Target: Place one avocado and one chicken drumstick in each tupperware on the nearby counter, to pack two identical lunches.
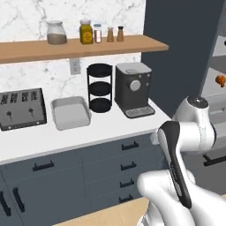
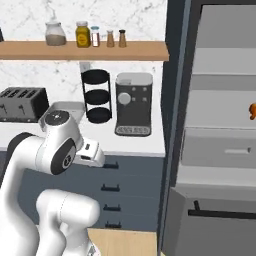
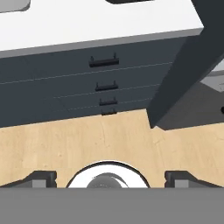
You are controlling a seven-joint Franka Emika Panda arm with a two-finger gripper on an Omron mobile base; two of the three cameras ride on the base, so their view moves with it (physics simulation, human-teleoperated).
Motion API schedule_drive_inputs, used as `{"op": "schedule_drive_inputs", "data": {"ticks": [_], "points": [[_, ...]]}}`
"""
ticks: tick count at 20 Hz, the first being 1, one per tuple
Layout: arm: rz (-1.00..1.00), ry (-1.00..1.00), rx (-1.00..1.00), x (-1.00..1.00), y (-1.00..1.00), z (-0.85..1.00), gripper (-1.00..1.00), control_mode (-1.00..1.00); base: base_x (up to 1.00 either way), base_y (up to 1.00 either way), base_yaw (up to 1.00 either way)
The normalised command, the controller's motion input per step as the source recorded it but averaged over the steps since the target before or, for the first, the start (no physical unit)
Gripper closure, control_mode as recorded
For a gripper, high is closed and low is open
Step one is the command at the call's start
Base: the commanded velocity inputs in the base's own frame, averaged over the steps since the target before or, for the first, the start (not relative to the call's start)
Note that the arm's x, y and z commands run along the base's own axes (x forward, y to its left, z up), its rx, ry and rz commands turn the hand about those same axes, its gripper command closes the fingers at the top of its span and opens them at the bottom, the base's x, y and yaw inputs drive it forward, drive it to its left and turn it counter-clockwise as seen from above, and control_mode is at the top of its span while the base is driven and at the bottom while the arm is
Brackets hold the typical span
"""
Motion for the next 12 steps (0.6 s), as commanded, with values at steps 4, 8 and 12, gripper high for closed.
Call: {"op": "schedule_drive_inputs", "data": {"ticks": [4, 8, 12], "points": [[0.00, 0.00, 0.00, 0.00, 0.00, 0.00, -1.00, 1.00, -0.05, -0.96, 0.00], [0.00, 0.00, 0.00, 0.00, 0.00, 0.00, -1.00, 1.00, -0.07, -0.77, 0.00], [0.00, 0.00, 0.00, 0.00, 0.00, 0.00, -1.00, 1.00, 0.00, -0.73, 0.00]]}}
